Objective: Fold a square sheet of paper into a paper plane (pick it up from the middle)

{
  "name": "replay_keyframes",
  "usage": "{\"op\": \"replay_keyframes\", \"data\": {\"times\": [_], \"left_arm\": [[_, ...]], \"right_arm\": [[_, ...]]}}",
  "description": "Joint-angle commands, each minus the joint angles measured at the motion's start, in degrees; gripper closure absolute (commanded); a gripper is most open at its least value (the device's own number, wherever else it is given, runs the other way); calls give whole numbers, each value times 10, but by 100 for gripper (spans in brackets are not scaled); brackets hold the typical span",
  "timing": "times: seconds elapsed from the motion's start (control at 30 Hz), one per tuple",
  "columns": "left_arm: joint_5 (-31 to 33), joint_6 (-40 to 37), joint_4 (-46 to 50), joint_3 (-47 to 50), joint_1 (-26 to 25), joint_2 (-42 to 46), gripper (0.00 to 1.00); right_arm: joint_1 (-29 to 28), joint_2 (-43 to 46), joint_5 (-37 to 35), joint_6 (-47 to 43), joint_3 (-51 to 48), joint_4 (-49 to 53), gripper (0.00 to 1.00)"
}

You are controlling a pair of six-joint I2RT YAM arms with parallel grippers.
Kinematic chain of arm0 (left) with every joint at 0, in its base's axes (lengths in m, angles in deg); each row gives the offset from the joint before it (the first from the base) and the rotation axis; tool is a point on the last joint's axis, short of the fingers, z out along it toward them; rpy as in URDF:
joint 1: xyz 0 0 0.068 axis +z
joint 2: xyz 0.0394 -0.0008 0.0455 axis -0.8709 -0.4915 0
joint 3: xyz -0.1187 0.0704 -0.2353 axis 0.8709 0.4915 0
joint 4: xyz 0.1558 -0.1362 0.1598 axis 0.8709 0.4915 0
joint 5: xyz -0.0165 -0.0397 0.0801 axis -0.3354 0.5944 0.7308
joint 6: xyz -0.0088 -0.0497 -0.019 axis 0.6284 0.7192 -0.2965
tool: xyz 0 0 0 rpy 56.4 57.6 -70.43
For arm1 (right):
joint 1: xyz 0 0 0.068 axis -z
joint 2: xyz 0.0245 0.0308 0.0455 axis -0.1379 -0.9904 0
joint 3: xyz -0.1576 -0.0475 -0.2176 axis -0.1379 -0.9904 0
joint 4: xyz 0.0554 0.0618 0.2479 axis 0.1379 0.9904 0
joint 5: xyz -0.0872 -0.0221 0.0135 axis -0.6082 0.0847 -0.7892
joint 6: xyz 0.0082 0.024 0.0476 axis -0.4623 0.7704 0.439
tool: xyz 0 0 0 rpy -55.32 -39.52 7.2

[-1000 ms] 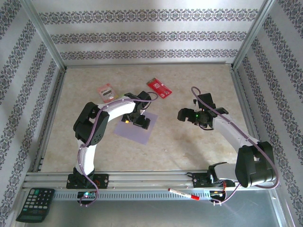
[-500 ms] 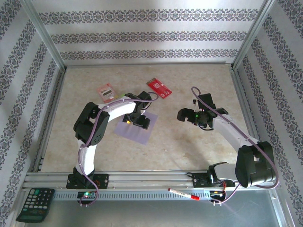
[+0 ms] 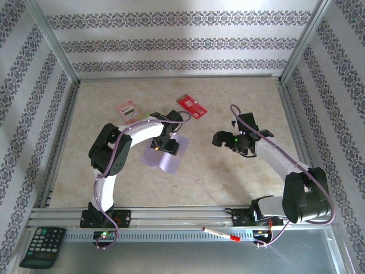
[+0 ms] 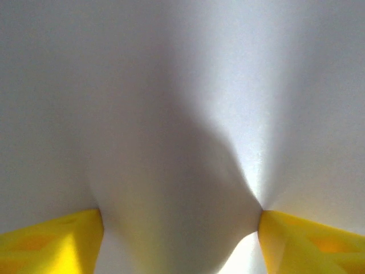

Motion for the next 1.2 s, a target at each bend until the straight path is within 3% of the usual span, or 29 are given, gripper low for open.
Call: {"op": "replay_keyframes", "data": {"times": [0.0, 0.13, 0.23, 0.33, 0.4, 0.47, 0.53, 0.77, 0.93, 1.17], "left_arm": [[-22, 18, -23, 20, -9, 8, 37], [-67, 37, -61, 36, -9, 45, 58], [-148, 70, -115, 61, -10, 90, 65], [-276, 147, -235, 109, -10, 153, 69], [-354, 232, -364, 154, -12, 195, 72], [-382, 310, -477, 202, -11, 226, 74], [-377, 353, -542, 240, -6, 242, 74], [-337, 369, -569, 298, -1, 207, 77], [-313, 373, -606, 340, -1, 188, 77], [-266, 339, -589, 383, -1, 183, 76]], "right_arm": [[2, -6, 10, 5, 11, -6, 2], [3, -6, 6, 1, 12, -3, 2], [5, -3, 1, -4, 16, 6, 2], [9, 7, -7, -19, 30, 29, 2], [17, 19, -10, -31, 42, 48, 2], [27, 33, -9, -41, 51, 65, 2], [32, 48, 0, -51, 56, 76, 2], [9, 77, 108, -18, 3, 4, 2], [-52, 57, 108, 25, -31, -53, 5], [-124, 9, 87, 105, -59, -160, 21]]}}
